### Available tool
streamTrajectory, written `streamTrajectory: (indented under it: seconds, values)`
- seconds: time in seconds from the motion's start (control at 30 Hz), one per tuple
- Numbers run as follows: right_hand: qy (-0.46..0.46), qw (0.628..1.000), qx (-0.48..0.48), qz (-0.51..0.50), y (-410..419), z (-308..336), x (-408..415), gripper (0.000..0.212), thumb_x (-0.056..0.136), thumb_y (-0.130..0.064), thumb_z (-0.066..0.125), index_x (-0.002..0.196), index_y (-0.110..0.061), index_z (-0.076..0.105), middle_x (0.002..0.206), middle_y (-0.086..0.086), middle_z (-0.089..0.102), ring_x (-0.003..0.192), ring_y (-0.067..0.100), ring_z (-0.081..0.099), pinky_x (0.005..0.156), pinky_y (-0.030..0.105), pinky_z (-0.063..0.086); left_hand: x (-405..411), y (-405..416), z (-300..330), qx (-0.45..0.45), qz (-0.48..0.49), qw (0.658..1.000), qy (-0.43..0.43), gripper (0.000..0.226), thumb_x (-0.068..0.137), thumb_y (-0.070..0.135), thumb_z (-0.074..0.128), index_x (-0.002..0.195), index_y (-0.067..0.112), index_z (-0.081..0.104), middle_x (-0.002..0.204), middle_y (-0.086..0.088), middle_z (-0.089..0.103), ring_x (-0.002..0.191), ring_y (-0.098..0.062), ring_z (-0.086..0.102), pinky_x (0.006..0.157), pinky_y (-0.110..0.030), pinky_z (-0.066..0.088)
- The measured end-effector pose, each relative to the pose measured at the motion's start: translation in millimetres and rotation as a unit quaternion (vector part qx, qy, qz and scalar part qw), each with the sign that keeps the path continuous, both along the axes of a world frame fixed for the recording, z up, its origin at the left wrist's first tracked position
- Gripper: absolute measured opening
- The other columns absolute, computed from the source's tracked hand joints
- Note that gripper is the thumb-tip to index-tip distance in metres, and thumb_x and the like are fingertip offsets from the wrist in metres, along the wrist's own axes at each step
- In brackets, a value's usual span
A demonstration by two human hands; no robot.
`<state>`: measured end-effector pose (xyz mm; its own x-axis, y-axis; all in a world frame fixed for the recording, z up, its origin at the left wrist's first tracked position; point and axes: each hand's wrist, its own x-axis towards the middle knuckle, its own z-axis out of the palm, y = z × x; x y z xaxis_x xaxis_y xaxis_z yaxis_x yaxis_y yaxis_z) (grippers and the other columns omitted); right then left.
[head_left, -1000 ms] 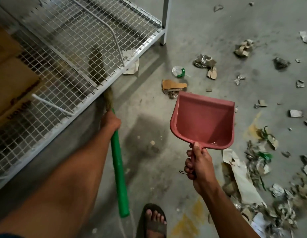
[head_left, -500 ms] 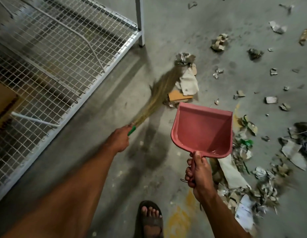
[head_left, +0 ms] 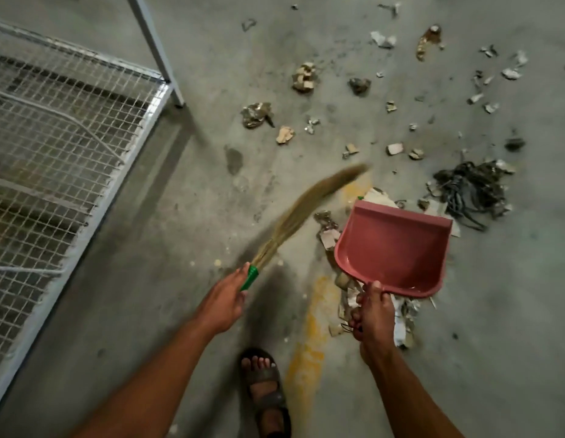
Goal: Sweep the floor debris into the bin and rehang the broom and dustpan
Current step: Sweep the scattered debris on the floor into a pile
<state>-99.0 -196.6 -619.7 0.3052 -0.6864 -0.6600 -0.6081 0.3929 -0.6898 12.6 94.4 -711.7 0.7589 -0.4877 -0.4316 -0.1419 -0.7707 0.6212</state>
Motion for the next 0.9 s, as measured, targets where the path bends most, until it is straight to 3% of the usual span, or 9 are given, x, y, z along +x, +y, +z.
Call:
streamTrajectory:
  seconds: [0.23, 0.37, 0.63, 0.9]
  values:
    - [-0.012, 0.994, -0.026, -0.109, -20.6, 15.1, -46.2, 0.034, 0.11, -0.042, 0.039, 0.102, -0.012, 0.053, 0.068, 0.007, 0.05, 0.036, 0.011, 0.041, 0.034, 0.017, 0.031, -3.0, -44.3, 21.5, 0.106, 0.041, 0.994, -0.003, 0.068, 0.104, 0.017, 0.052, 0.163, 0.001, 0.023, 0.156, -0.026, 0.038, 0.137, -0.043, 0.048, 0.113, -0.041, 0.039]
    - [-0.009, 0.99, -0.021, -0.138, -29.4, 1.4, -78.0, 0.034, 0.11, -0.043, 0.039, 0.104, -0.014, 0.056, 0.073, 0.009, 0.052, 0.042, 0.015, 0.044, 0.036, 0.017, 0.033, -11.9, -97.7, 6.7, 0.178, 0.011, 0.982, 0.054, 0.058, 0.102, 0.019, 0.053, 0.153, -0.002, 0.038, 0.146, -0.027, 0.05, 0.13, -0.042, 0.054, 0.107, -0.041, 0.043]
    - [-0.035, 0.981, -0.027, -0.189, -57.2, -15.2, -132.4, 0.031, 0.11, -0.043, 0.042, 0.099, -0.017, 0.055, 0.072, 0.001, 0.055, 0.043, 0.013, 0.043, 0.038, 0.019, 0.032, -75.0, -208.4, -27.1, 0.142, -0.175, 0.972, 0.071, 0.065, 0.099, 0.021, 0.056, 0.158, 0.006, 0.033, 0.149, -0.024, 0.049, 0.133, -0.042, 0.051, 0.109, -0.044, 0.043]
    - [-0.03, 0.973, -0.039, -0.227, -77.3, -1.0, -174.4, 0.037, 0.109, -0.05, 0.045, 0.103, -0.015, 0.056, 0.079, 0.003, 0.059, 0.047, 0.014, 0.047, 0.038, 0.021, 0.034, -99.5, -212.4, -1.3, 0.079, -0.226, 0.971, 0.004, 0.071, 0.099, 0.025, 0.059, 0.163, 0.022, 0.03, 0.162, -0.007, 0.041, 0.142, -0.03, 0.046, 0.115, -0.041, 0.042]
